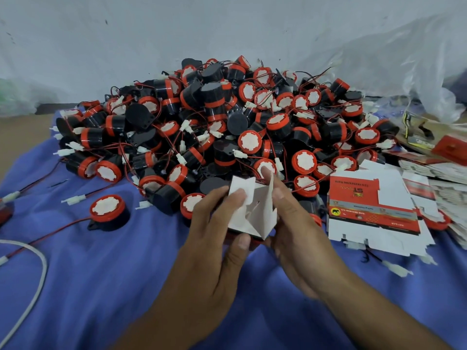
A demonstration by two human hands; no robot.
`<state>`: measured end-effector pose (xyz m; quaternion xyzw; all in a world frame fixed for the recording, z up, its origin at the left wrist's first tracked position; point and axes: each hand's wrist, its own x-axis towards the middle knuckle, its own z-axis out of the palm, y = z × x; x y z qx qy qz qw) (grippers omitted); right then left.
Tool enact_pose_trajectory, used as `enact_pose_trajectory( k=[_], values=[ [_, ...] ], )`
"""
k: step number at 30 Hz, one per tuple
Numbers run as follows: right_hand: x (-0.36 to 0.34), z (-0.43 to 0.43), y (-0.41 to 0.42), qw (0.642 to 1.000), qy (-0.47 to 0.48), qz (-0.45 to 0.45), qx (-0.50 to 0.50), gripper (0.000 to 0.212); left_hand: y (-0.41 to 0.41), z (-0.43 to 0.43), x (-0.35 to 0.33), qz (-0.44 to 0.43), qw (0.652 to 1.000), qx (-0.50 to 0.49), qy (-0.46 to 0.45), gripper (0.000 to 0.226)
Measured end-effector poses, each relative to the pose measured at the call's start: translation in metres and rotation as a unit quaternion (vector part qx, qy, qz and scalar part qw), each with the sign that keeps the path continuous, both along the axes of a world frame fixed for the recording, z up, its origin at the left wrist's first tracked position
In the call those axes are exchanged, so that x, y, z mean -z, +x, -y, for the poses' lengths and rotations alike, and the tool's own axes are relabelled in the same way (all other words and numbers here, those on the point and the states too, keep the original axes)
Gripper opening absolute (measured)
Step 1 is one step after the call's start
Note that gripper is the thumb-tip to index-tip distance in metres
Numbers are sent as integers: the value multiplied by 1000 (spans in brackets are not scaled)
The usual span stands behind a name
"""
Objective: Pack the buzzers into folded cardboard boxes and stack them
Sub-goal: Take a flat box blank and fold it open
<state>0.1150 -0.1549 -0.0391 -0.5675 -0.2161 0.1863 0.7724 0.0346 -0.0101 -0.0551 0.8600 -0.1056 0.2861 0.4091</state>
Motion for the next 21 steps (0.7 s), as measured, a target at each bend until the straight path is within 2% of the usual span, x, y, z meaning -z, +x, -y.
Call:
enact_pose_trajectory(
  k=[3, 4, 7, 9, 12, 16, 19, 21],
  values=[
    [1, -4, -2, 997, -18, 68, 5, 37, -3, 2, -2, -96, 982, 8, -165, 76],
    [1, -6, -3, 996, -23, 87, 15, 36, -3, 3, -2, -102, 972, 6, -211, 76],
    [3, -9, -6, 992, -23, 119, 19, 30, 1, 2, 2, -75, 938, 3, -337, 44],
    [5, -12, -7, 990, -29, 136, 23, 29, 2, 2, 6, -76, 917, 5, -390, 35],
    [6, -13, -7, 992, -15, 120, 24, 33, -1, 4, 8, -74, 915, 30, -396, 45],
    [-2, -6, -3, 991, -37, 129, 14, 39, -3, 3, 1, -39, 959, 80, -271, 53],
    [-2, -2, -2, 986, -62, 153, -20, 40, -1, 4, 0, -86, 965, 70, -237, 77],
    [-1, -5, -7, 974, -100, 202, -29, 42, -2, 5, 0, -90, 967, 76, -227, 83]
  ],
)
